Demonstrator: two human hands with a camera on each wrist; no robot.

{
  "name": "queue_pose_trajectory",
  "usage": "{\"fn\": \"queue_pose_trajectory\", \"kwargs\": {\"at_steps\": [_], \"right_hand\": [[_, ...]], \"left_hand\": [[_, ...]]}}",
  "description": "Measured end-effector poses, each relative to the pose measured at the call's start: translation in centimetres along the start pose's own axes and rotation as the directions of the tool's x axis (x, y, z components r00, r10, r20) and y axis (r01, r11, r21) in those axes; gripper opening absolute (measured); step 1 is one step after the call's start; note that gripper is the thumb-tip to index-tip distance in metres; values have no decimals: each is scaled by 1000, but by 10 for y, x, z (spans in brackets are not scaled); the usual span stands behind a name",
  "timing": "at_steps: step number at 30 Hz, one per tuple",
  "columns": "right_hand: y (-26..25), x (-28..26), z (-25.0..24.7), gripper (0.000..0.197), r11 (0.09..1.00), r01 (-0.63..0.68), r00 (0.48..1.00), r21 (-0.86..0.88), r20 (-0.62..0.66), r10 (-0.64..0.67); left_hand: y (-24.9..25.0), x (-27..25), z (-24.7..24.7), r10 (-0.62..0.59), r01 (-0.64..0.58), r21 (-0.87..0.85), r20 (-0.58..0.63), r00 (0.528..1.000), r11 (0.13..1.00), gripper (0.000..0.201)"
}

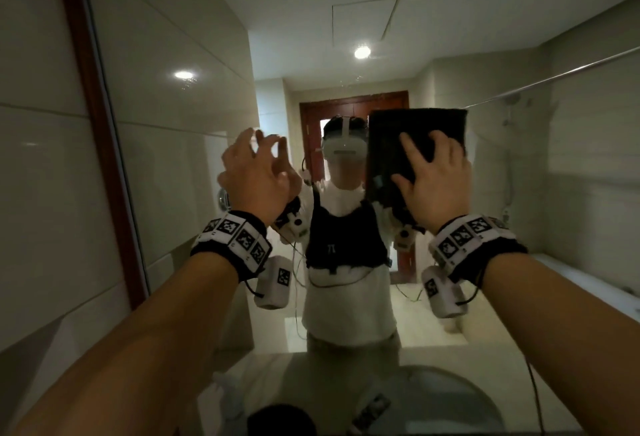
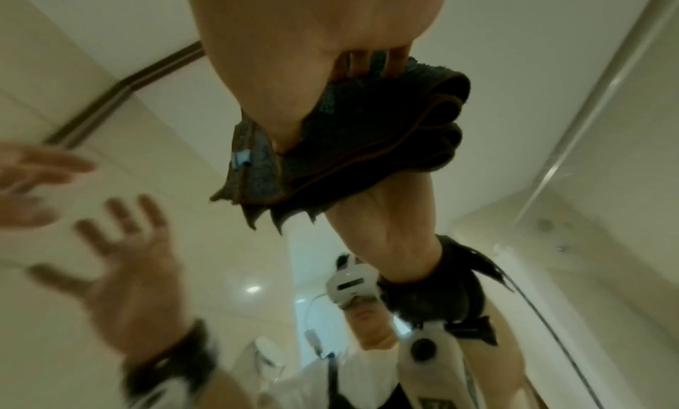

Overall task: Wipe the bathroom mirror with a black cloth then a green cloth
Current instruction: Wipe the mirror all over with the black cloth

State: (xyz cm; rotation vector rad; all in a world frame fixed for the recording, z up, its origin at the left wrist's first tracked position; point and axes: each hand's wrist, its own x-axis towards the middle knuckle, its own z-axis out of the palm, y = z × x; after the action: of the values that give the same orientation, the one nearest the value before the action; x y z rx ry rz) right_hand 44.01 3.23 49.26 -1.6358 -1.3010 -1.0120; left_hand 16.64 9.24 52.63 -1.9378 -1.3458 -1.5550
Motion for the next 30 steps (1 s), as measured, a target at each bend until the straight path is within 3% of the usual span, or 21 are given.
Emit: {"fn": "queue_pose_trajectory", "kwargs": {"at_steps": [5, 8, 12, 15, 17, 20, 23, 26, 30], "right_hand": [[15, 14, -8, 71, 989, -151, 988, 0, -25, 151], [2, 29, -10, 69, 981, -193, 981, -23, -8, 193], [-22, 57, -9, 67, 988, -150, 988, -33, -28, 149], [-60, 79, -7, 68, 996, -67, 998, -61, -7, 66], [-95, 80, -3, 69, 995, 56, 998, -85, 34, -53], [-147, 62, 9, 68, 940, 319, 945, -121, 108, -307], [-165, 51, 20, 68, 902, 412, 909, -129, 129, -396], [-147, 67, 17, 67, 918, 381, 924, -111, 84, -374], [-110, 112, -3, 65, 985, 162, 986, -56, -21, -163]], "left_hand": [[-33, 1, -1, -178, 173, 107, 38, 983, 979, 61], [-41, -1, 2, -178, 164, 144, 89, 980, 976, 64], [-44, 0, 4, -144, 125, 185, 94, 985, 975, 65], [-49, 0, 3, -129, 105, 213, 102, 986, 971, 65], [-53, 0, 2, -110, 84, 210, 118, 987, 974, 63], [-59, 0, -2, -82, 60, 187, 110, 991, 981, 62], [-65, 1, -5, -63, 46, 175, 93, 994, 984, 65], [-71, 1, -7, -41, 19, 207, 105, 994, 978, 70], [-78, -1, -5, -14, -19, 254, 125, 992, 967, 76]]}}
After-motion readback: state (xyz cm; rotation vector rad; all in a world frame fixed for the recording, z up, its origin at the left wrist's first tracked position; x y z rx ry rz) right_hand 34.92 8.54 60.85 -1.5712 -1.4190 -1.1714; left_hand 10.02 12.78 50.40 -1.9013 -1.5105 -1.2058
